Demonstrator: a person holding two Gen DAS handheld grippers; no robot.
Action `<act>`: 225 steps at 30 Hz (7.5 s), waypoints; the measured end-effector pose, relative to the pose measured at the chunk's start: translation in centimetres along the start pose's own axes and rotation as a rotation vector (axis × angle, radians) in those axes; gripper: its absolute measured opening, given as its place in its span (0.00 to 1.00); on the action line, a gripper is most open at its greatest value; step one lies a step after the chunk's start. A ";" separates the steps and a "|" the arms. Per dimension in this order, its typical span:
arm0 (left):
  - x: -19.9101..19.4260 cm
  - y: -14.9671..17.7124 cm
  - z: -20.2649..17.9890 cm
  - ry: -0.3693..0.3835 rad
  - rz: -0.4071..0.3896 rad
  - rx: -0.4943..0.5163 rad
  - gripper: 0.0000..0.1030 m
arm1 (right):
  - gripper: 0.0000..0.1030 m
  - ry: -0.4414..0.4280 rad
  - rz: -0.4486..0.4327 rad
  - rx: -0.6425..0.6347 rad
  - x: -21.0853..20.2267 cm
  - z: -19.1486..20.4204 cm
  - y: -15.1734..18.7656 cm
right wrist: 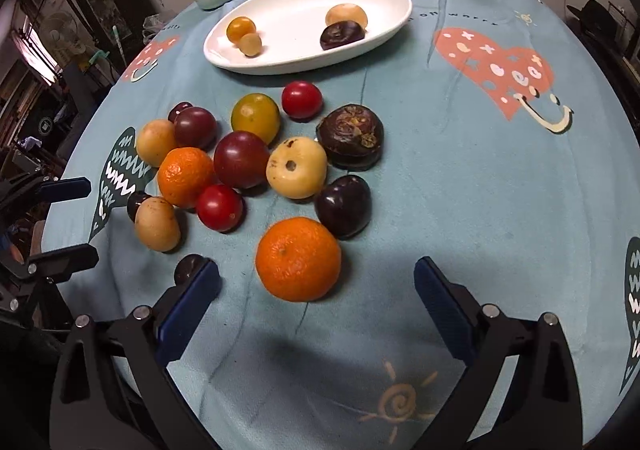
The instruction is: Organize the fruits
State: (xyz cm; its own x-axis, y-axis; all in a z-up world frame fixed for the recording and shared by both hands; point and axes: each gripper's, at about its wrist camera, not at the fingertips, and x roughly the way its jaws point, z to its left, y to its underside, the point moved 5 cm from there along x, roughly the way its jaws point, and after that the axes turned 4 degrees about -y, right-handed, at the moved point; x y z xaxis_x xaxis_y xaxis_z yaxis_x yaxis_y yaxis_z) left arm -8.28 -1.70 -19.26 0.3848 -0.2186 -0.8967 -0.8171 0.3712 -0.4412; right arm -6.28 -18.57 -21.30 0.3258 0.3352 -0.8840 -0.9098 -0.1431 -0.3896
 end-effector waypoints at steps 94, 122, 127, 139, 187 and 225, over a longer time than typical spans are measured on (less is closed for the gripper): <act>1.1 -18.3 6.4 -0.238 -0.190 -0.153 0.83 | 0.83 -0.082 -0.188 0.013 -2.7 -3.2 -13.1; -1.0 -1.6 6.2 -0.226 -0.013 -0.214 0.86 | 0.83 -0.086 -0.002 -0.071 -1.9 2.4 2.3; -0.1 -0.3 3.4 -0.151 0.027 -0.151 0.85 | 0.83 -0.093 0.015 -0.059 -1.3 2.7 2.4; 2.0 -1.3 -0.8 -0.078 0.069 -0.033 0.86 | 0.83 -0.096 0.054 -0.048 -1.0 2.4 3.5; 1.7 -2.1 0.0 -0.085 0.056 -0.051 0.88 | 0.92 -0.035 -0.502 0.186 -17.4 -7.0 -8.9; 1.1 -1.6 2.0 -0.109 0.067 -0.107 0.89 | 0.93 -0.060 0.077 -0.260 0.8 6.5 2.4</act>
State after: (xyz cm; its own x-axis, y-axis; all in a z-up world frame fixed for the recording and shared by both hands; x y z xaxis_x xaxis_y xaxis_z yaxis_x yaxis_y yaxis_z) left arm -5.66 -0.76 -19.65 0.3672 -0.0955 -0.9252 -0.8813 0.2824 -0.3789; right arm -9.84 -12.55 -21.26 0.2357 0.3676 -0.8996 -0.8321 -0.4018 -0.3822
